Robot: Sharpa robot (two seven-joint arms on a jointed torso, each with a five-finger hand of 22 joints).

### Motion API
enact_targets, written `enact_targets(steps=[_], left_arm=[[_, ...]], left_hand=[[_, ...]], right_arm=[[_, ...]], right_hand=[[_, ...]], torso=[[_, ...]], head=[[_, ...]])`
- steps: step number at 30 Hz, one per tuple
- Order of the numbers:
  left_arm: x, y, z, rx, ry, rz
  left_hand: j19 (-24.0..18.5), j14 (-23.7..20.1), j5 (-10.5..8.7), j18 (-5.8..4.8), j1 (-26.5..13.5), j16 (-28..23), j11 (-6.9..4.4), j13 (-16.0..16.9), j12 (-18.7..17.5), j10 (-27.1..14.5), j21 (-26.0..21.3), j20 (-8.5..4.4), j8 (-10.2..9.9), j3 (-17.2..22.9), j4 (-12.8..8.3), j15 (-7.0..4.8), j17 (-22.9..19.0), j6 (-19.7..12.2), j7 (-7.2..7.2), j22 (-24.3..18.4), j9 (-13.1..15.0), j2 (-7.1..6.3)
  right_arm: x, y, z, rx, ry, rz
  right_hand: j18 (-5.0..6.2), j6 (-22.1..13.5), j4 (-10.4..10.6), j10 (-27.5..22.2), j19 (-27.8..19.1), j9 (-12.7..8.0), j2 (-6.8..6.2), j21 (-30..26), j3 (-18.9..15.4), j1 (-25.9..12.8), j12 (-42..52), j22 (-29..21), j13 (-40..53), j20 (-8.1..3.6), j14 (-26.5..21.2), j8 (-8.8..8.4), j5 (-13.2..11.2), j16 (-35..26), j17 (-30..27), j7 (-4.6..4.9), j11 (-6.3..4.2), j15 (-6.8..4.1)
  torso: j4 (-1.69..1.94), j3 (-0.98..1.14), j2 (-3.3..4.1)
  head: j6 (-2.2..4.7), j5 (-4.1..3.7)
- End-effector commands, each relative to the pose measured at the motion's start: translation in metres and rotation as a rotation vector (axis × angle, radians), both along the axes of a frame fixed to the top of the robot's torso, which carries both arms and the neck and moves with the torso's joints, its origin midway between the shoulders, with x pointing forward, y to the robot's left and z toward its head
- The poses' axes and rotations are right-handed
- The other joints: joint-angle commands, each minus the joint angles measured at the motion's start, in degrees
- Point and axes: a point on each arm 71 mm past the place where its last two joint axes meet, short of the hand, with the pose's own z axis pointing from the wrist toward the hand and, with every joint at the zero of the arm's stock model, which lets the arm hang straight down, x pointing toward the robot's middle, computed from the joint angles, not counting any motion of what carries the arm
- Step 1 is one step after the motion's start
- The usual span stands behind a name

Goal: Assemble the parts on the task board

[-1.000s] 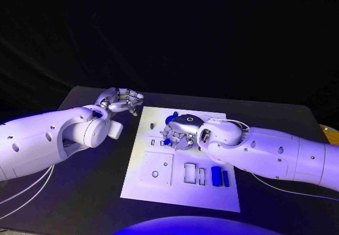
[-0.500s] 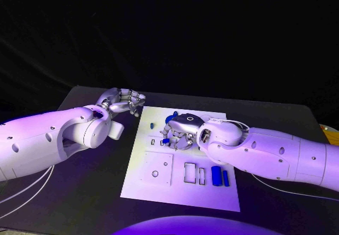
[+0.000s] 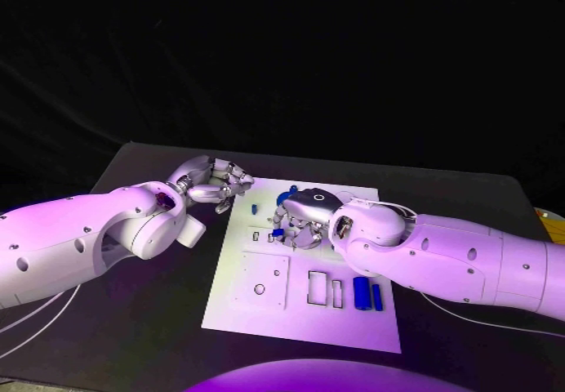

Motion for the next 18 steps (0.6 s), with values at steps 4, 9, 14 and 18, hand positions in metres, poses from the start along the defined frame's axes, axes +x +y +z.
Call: enact_targets(steps=[4, 9, 14, 18], left_arm=[[-0.0095, -0.0128, -0.0030, 0.157, -0.041, -0.185], [-0.0132, -0.0171, -0.0044, 0.219, -0.065, -0.229], [-0.0148, -0.0196, -0.0058, 0.254, -0.080, -0.242], [-0.0142, -0.0192, -0.0057, 0.256, -0.091, -0.228]], left_hand=[[2.7, 1.7, -0.01, -1.44, -0.6, 2.0, -0.11, 0.4, 0.7, 1.0, 2.7, -0.13, -1.4, 0.6, -0.1, -0.08, 3.3, 0.4, 0.06, 4.2, -0.8, -0.24], [4.3, 2.6, 0.03, -1.93, -0.4, 3.0, -0.13, 0.7, 1.2, 1.6, 4.4, -0.23, -2.2, 1.2, -0.6, -0.12, 5.0, 0.9, 0.10, 6.9, -1.3, -0.11], [4.5, 2.7, 0.02, -1.99, -0.3, 3.2, -0.14, 0.8, 1.3, 1.7, 4.7, -0.25, -2.4, 1.5, -0.7, -0.13, 5.3, 1.4, 0.08, 7.3, -1.5, -0.06], [4.5, 2.7, 0.00, -2.00, -0.5, 3.2, -0.11, 0.8, 1.4, 1.8, 4.8, -0.25, -2.5, 1.5, -0.7, -0.13, 5.3, 1.5, 0.13, 7.4, -1.6, -0.19]], right_arm=[[-0.0001, -0.0015, 0.0005, -0.008, -0.028, -0.026], [-0.0007, -0.0027, 0.0002, -0.013, -0.032, -0.033], [0.0000, -0.0035, -0.0018, -0.024, -0.027, -0.042], [0.0000, -0.0023, -0.0036, -0.031, -0.022, -0.045]], right_hand=[[-0.41, 0.8, -0.1, 0.7, 5.2, 2.1, -0.46, 0.3, 0.4, 0.5, 0.1, 14.5, 8.2, 0.21, 4.9, 0.51, 1.3, 0.1, 10.4, -0.61, -0.15, 0.05], [-0.43, 0.8, -0.5, 0.8, 5.3, 2.3, -0.79, 0.4, 0.8, 1.2, 0.1, 14.6, 8.3, 0.14, 4.9, 0.63, 2.8, 0.1, 10.5, -0.64, -0.20, 0.00], [-0.44, 0.8, -0.7, 0.8, 5.3, 2.4, -0.88, 0.5, 0.8, 1.4, 0.1, 14.6, 8.2, 0.13, 4.9, 0.66, 3.0, 0.1, 10.5, -0.65, -0.22, -0.02], [-0.41, 0.8, -0.8, 0.6, 5.2, 2.4, -1.08, 0.4, 0.8, 1.5, -0.1, 14.5, 8.0, 0.13, 4.9, 0.64, 3.0, 0.1, 10.5, -0.61, -0.20, -0.02]], torso=[[-0.04, -0.05, 0.02], [-0.04, -0.03, 0.05], [-0.07, -0.06, 0.02], [-0.09, -0.04, 0.02]], head=[[0.04, 0.09], [0.11, 0.05], [0.15, 0.00], [0.23, -0.18]])
